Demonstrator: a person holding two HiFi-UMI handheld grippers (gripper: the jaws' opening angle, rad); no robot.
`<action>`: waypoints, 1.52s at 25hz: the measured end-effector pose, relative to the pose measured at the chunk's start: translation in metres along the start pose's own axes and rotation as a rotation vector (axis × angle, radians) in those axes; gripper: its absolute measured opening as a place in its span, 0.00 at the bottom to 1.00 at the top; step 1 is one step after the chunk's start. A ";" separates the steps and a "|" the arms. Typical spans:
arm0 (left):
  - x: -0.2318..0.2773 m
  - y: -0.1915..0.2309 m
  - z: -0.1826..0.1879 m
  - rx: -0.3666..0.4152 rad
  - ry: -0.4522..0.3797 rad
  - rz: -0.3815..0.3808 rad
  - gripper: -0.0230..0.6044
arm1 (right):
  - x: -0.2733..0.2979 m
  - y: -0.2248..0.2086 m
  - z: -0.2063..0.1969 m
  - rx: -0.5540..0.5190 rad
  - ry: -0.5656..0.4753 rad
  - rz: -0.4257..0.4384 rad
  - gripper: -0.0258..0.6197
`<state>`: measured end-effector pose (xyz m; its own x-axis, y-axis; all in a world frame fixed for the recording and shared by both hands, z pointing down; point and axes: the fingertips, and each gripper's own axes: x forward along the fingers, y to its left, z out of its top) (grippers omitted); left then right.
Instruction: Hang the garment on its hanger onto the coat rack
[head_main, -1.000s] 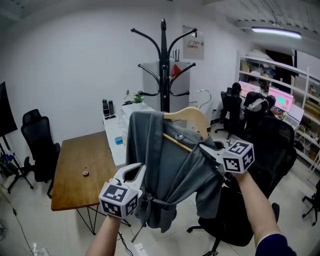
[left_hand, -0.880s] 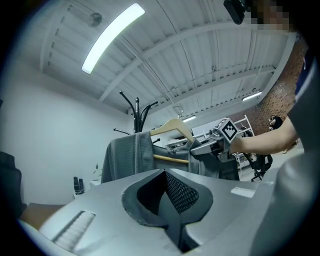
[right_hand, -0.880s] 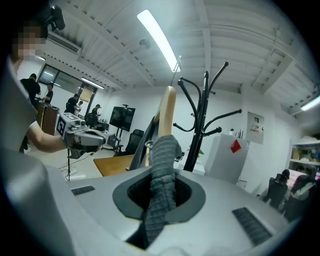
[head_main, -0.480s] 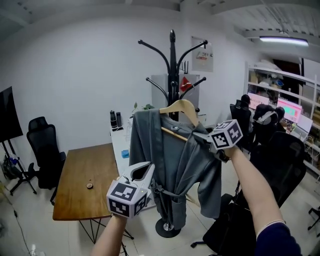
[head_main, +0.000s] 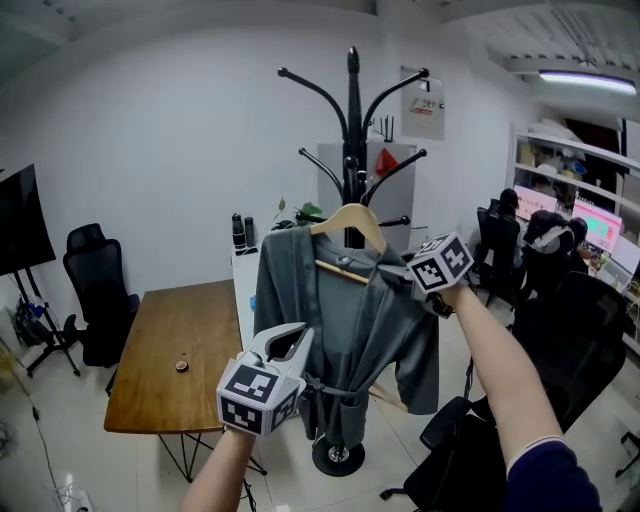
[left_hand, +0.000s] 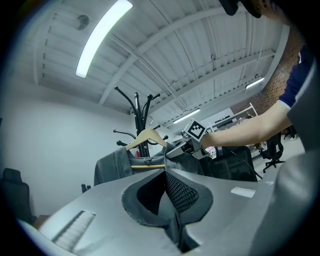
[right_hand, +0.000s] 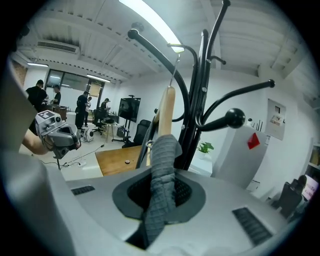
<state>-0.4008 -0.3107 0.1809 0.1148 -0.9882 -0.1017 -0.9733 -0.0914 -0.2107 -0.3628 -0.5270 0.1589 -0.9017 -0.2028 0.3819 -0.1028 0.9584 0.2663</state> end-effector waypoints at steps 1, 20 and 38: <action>0.001 0.001 -0.002 -0.003 0.005 0.006 0.04 | 0.003 -0.002 -0.003 -0.002 0.005 0.007 0.09; 0.001 0.004 -0.047 -0.046 0.074 0.070 0.04 | 0.056 -0.016 -0.078 -0.005 0.130 0.077 0.09; -0.011 -0.018 -0.076 -0.110 0.128 0.025 0.04 | -0.040 0.001 -0.031 -0.084 -0.218 -0.282 0.42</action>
<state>-0.3996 -0.3071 0.2594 0.0706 -0.9973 0.0208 -0.9922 -0.0723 -0.1013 -0.3138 -0.5237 0.1712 -0.9121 -0.4003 0.0881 -0.3333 0.8495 0.4091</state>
